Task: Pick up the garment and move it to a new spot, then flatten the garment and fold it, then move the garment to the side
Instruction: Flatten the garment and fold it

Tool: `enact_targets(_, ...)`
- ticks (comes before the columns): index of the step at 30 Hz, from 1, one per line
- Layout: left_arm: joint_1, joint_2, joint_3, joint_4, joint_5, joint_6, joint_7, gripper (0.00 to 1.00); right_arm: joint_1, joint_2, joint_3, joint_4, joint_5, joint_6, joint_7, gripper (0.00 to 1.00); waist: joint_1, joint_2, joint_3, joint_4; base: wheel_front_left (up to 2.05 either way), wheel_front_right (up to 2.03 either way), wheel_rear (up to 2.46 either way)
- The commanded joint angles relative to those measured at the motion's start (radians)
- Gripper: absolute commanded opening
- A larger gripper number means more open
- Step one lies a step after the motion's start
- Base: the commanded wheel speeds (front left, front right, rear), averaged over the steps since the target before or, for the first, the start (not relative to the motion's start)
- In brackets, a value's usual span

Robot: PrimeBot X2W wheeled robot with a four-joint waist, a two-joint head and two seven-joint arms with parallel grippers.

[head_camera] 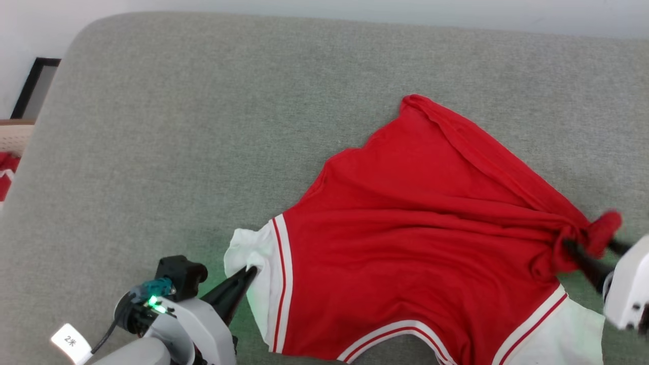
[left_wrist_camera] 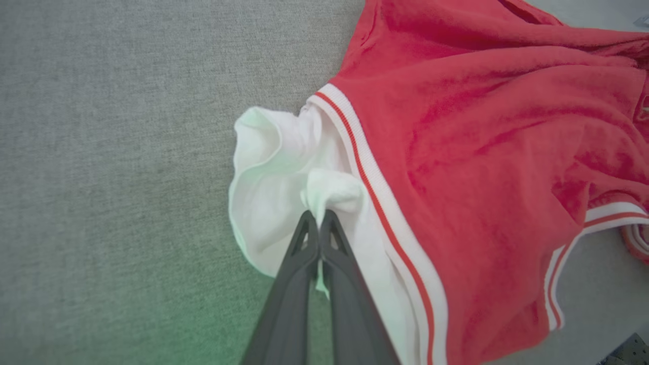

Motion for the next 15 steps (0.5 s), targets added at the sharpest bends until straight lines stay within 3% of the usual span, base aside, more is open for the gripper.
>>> enact_targets(1, 0.004, -0.007, -0.002, -0.005, 0.0, 0.003, -0.003, 0.0, -0.053, 0.007, -0.003, -0.025, -0.011, -0.002, -0.005, 1.0, 0.0, 0.0, 0.002, 0.012, 0.0, 0.0, 0.0)
enact_targets(7, -0.012, -0.022, -0.009, -0.007, 0.011, -0.004, 0.0, 0.0, -0.177, -0.014, 0.038, -0.002, -0.026, -0.002, -0.038, 1.0, 0.0, 0.0, 0.008, 0.041, 0.0, 0.0, 0.0)
enact_targets(15, -0.026, -0.052, -0.016, 0.005, 0.017, -0.018, -0.002, 0.0, -0.417, -0.082, 0.203, 0.208, -0.015, -0.002, -0.167, 1.0, 0.0, 0.0, 0.017, 0.087, 0.0, 0.0, 0.0)
